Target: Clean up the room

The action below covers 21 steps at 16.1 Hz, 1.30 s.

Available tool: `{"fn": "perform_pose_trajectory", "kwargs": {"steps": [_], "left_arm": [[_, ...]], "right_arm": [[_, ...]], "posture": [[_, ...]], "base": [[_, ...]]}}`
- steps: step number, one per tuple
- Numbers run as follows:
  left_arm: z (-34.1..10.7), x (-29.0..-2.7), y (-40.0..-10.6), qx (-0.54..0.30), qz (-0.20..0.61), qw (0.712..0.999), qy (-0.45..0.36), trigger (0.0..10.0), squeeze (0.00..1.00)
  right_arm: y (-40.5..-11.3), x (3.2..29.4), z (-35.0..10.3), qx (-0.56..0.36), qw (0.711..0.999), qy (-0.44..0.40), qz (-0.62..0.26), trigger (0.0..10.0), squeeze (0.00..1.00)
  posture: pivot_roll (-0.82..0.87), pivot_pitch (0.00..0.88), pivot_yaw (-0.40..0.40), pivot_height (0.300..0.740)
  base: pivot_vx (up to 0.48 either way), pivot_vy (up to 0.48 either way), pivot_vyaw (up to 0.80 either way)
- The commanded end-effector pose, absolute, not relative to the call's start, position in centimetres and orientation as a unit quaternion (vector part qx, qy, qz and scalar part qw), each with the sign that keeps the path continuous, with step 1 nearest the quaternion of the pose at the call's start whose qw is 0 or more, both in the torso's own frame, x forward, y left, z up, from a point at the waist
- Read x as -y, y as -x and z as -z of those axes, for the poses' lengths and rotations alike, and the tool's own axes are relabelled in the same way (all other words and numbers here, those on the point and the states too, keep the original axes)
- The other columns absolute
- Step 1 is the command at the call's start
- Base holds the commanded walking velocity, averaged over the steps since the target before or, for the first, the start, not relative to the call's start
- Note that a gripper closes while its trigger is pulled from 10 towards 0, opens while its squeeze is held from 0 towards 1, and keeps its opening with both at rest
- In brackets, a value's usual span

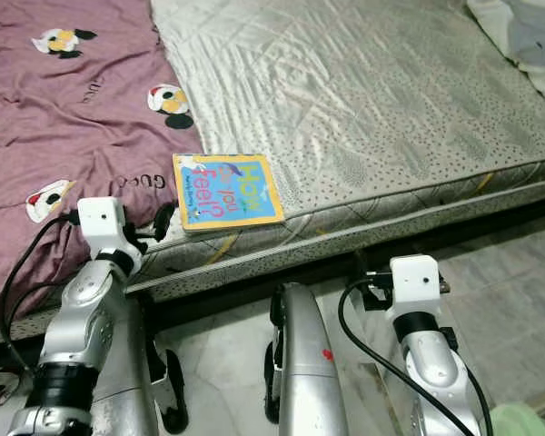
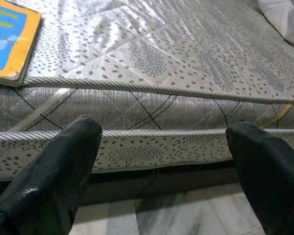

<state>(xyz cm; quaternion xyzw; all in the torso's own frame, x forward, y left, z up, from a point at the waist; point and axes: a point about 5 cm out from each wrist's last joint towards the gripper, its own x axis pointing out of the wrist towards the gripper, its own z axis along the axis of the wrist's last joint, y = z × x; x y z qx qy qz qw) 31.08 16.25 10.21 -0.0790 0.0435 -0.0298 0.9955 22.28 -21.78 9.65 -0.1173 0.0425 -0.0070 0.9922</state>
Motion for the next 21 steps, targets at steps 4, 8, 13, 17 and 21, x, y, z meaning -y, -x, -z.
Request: {"fn": "perform_pose_trajectory", "kwargs": {"steps": [4, 8, 13, 17, 21], "left_arm": [[-9.7, -15.6, -32.4, -0.059, 0.023, 0.988, 0.138, 10.0, 0.0], [-9.5, -14.5, -33.9, -0.077, 0.027, 0.976, 0.2, 10.0, 0.0], [-9.2, -12.7, -34.6, -0.105, 0.092, 0.965, 0.22, 10.0, 0.0], [-9.1, -11.6, -34.2, -0.108, 0.129, 0.962, 0.214, 10.0, 0.0], [-8.2, -10.8, -33.8, -0.141, 0.168, 0.949, 0.228, 10.0, 0.0]], "right_arm": [[-22.0, 22.1, -10.3, -0.062, 0.996, 0.058, 0.024, 10.0, 0.0], [-21.8, 22.8, -11.2, -0.072, 0.996, 0.01, 0.045, 10.0, 0.0], [-21.2, 20.3, -13.1, -0.084, 0.991, -0.082, -0.058, 10.0, 0.0], [-20.9, 20.1, -12.6, -0.105, 0.99, -0.069, -0.068, 10.0, 0.0], [-21.3, 19.9, -12.9, -0.105, 0.99, -0.062, -0.074, 10.0, 0.0]], "posture": [[-0.2, 0.281, -0.096, 0.518], [-0.24, 0.288, -0.096, 0.518], [-0.25, 0.296, -0.093, 0.518], [-0.25, 0.291, -0.092, 0.518], [-0.25, 0.283, -0.087, 0.518]], "base": [[0.0, 0.0, 0.0], [0.0, 0.0, 0.0], [0.0, 0.0, 0.0], [0.0, 0.0, 0.0], [0.0, 0.0, 0.0]]}}
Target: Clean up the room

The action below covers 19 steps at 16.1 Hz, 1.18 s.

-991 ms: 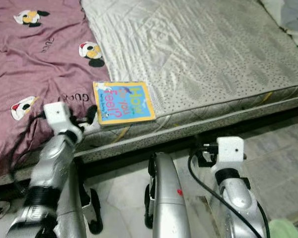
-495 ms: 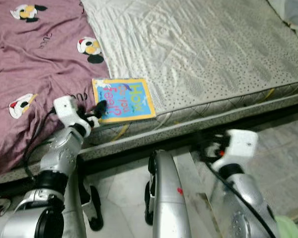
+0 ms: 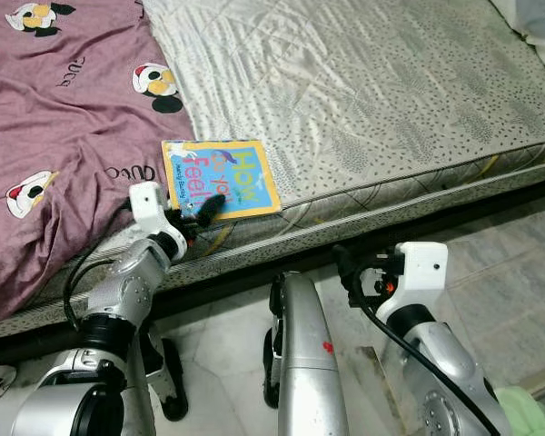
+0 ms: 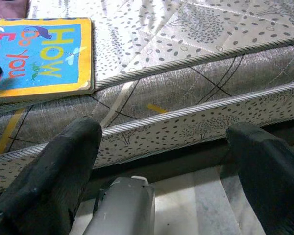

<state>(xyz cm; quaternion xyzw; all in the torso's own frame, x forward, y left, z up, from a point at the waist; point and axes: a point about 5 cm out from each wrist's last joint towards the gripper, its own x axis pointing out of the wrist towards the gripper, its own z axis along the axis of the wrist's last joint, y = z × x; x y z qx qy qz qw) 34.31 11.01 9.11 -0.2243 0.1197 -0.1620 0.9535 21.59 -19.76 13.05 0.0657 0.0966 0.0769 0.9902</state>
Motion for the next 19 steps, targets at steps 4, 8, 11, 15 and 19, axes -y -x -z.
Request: {"fn": "perform_pose_trajectory", "kwargs": {"steps": [4, 8, 11, 15, 19], "left_arm": [[-8.7, -11.1, -34.5, -0.13, 0.169, 0.945, 0.249, 0.0, 0.0], [-8.8, -11.4, -34.5, -0.125, 0.169, 0.945, 0.251, 0.0, 0.0], [-8.9, -11.7, -34.7, -0.122, 0.167, 0.945, 0.253, 0.0, 0.0], [-9.0, -11.9, -35.0, -0.119, 0.166, 0.947, 0.249, 0.0, 0.0], [-9.1, -12.4, -35.2, -0.113, 0.156, 0.948, 0.252, 0.0, 0.0]], "right_arm": [[-21.1, 20.3, -12.8, -0.105, 0.991, -0.053, -0.066, 10.0, 0.0], [-21.5, 20.2, -12.8, -0.1, 0.992, -0.039, -0.07, 10.0, 0.0], [-21.9, 20.2, -12.9, -0.096, 0.992, -0.034, -0.072, 10.0, 0.0], [-22.3, 19.9, -13.0, -0.084, 0.992, -0.032, -0.087, 10.0, 0.0], [-21.8, 18.3, -13.0, -0.088, 0.981, -0.07, -0.157, 10.0, 0.0]], "posture": [[-0.25, 0.272, -0.082, 0.518], [-0.25, 0.26, -0.084, 0.518], [-0.24, 0.248, -0.085, 0.518], [-0.24, 0.23, -0.082, 0.518], [-0.24, 0.222, -0.083, 0.518]], "base": [[0.0, 0.0, 0.0], [0.0, 0.0, 0.0], [0.0, 0.0, 0.0], [0.0, 0.0, 0.0], [0.0, 0.0, 0.0]]}}
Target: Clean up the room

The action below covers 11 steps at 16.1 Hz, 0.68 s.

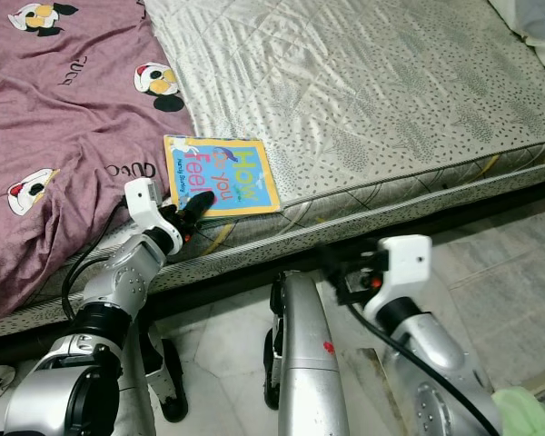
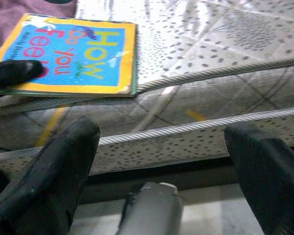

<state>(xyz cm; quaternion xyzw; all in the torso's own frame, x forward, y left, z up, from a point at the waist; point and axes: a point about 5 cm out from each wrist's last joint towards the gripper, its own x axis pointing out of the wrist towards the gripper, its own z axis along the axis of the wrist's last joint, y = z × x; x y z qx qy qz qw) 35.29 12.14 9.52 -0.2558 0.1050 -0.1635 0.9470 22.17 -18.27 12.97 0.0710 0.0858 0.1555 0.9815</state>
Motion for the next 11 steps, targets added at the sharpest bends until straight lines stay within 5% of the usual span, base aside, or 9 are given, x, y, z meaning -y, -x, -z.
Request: {"fn": "perform_pose_trajectory", "kwargs": {"steps": [1, 11], "left_arm": [[-9.2, -12.5, -35.2, -0.112, 0.154, 0.949, 0.253, 0.0, 0.0], [-11.2, -13.4, -36.1, -0.063, 0.155, 0.954, 0.25, 0.0, 0.0]], "right_arm": [[-21.8, 18.2, -13.1, -0.088, 0.979, -0.076, -0.164, 10.0, 0.0], [-22.6, 17.5, -12.0, -0.099, 0.974, -0.095, -0.18, 10.0, 0.0]], "posture": [[-0.24, 0.219, -0.083, 0.518], [-0.2, 0.207, -0.06, 0.518]], "base": [[0.0, 0.0, 0.0], [0.0, 0.0, 0.0]]}}
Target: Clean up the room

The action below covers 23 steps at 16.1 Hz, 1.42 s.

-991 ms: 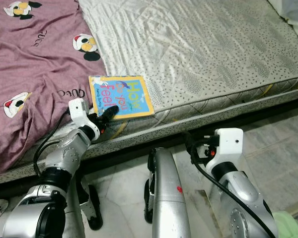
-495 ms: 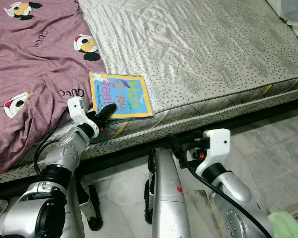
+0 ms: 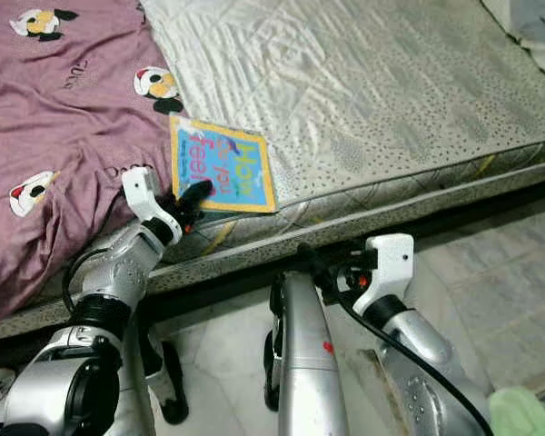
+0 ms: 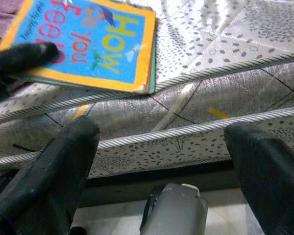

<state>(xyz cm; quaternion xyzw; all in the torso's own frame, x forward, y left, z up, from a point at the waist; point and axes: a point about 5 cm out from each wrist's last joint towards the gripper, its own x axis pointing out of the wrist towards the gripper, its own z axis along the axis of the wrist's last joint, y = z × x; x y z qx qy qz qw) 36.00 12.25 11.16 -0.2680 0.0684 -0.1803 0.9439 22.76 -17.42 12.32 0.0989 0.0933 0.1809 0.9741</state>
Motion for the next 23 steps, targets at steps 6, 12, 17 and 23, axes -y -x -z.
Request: {"fn": "perform_pose_trajectory", "kwargs": {"steps": [6, 12, 17, 23], "left_arm": [[-16.7, -13.0, -34.5, 0.128, 0.159, 0.977, 0.065, 0.0, 0.0], [-17.0, -14.8, -30.3, 0.165, 0.12, 0.979, -0.013, 0.0, 0.0], [-14.3, -17.4, -27.1, 0.102, 0.032, 0.992, -0.063, 10.0, 0.0], [-13.3, -15.8, -26.8, 0.059, 0.004, 0.997, -0.05, 10.0, 0.0]], "right_arm": [[-23.7, 16.5, -10.0, -0.111, 0.981, -0.098, -0.127, 10.0, 0.0], [-24.6, 15.7, -9.3, -0.095, 0.984, -0.119, -0.093, 10.0, 0.0], [-25.6, 16.3, -10.3, -0.051, 0.986, -0.144, -0.064, 10.0, 0.0], [-26.7, 16.3, -11.0, -0.033, 0.987, -0.143, -0.066, 10.0, 0.0]], "posture": [[-0.1, 0.168, -0.043, 0.518], [-0.03, 0.151, -0.026, 0.518], [-0.01, 0.142, -0.019, 0.518], [-0.02, 0.152, -0.026, 0.592]], "base": [[0.0, 0.0, 0.0], [0.0, 0.0, 0.0], [0.0, 0.0, 0.0], [0.0, 0.0, 0.0]]}}
